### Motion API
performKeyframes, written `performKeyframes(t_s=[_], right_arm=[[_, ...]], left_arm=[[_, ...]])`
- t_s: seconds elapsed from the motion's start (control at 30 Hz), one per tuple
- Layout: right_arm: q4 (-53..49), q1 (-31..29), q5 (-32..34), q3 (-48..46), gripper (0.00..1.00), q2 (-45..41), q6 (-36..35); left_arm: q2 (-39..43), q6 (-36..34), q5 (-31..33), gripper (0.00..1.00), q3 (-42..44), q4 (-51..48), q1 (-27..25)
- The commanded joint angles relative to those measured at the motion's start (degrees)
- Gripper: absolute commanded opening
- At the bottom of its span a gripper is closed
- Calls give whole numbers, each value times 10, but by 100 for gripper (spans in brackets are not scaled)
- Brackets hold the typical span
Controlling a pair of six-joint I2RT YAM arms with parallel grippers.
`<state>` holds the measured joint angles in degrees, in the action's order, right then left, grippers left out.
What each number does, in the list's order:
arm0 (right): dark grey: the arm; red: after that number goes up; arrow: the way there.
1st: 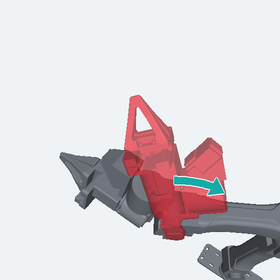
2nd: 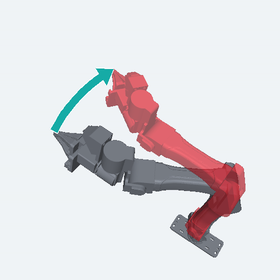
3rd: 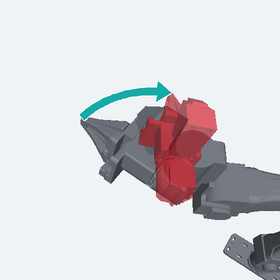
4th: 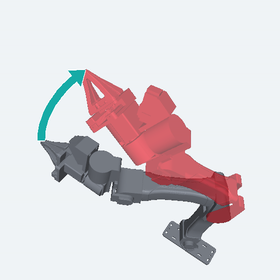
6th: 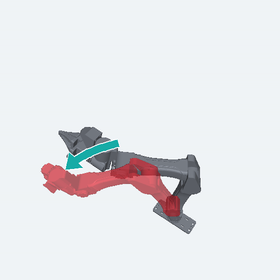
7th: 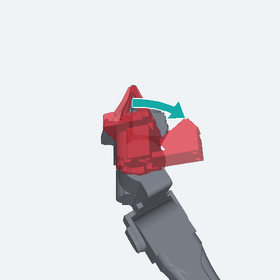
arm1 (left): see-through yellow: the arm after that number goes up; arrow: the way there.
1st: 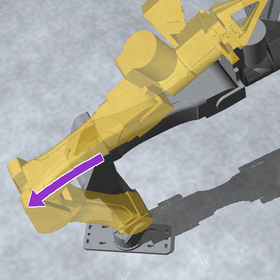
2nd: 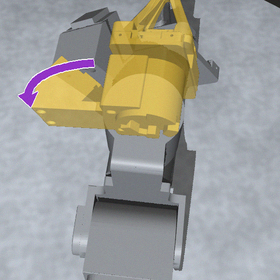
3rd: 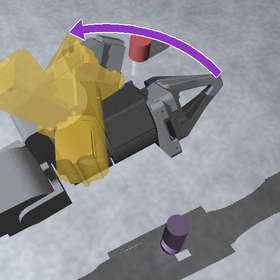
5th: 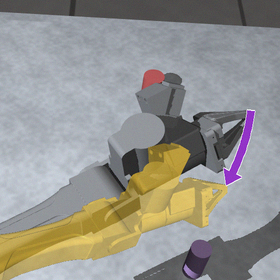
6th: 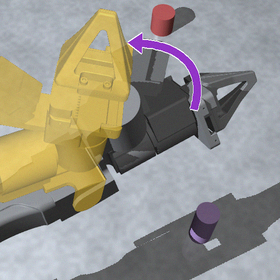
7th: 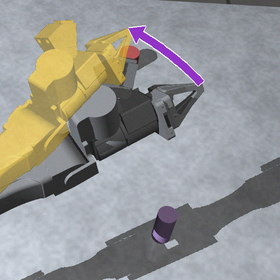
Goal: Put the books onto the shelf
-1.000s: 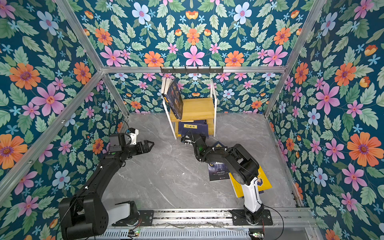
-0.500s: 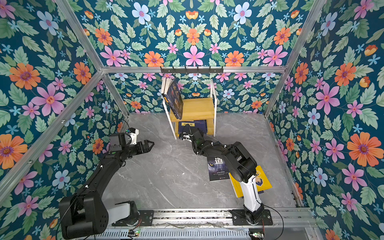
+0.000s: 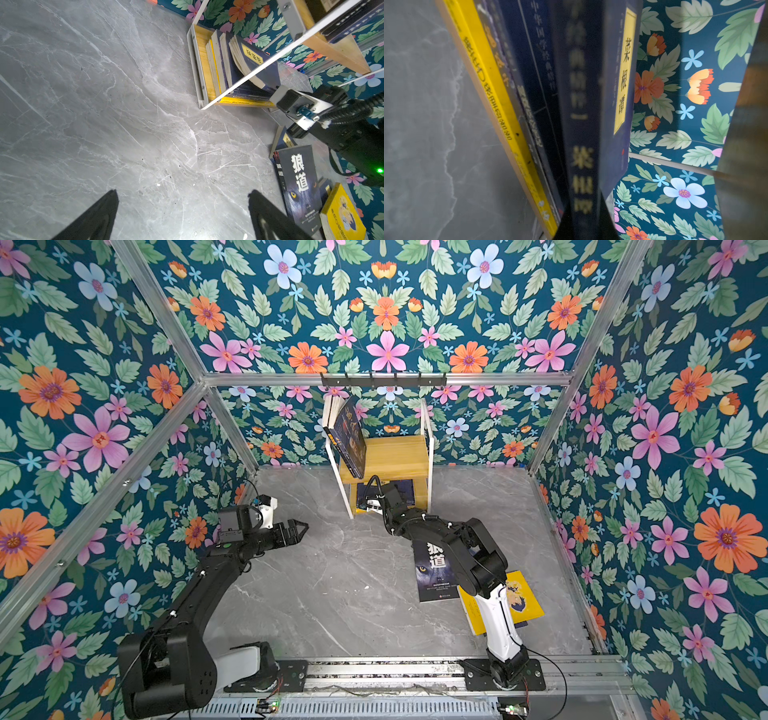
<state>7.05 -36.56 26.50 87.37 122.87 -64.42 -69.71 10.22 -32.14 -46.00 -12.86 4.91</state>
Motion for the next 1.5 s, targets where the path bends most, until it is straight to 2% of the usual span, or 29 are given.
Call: performKeyframes(t_s=[0.0,0.37,0.67,0.77,0.9,1.03,1.2,1.47], right_arm=[[-9,-1,-21,9,0,8,3],[-36,-1,-40,25,0,10,13],[-67,-1,-46,39,5,13,18],[-89,-1,-45,43,12,13,18],[-118,-1,-64,39,35,0,38],[-130,-2,-79,26,45,-18,44],[-142,-1,-135,1,50,-61,67],[-229,11,-262,23,48,-82,85]], left_arm=[[5,-3,-4,100,2,5,1],[5,-6,-3,100,-1,2,1],[8,-4,-3,100,2,4,1],[8,-6,-2,100,2,5,1],[9,-4,-3,100,2,5,1],[7,-4,-2,100,1,3,1],[8,-5,-4,100,5,5,1],[8,-3,-3,100,3,6,1]])
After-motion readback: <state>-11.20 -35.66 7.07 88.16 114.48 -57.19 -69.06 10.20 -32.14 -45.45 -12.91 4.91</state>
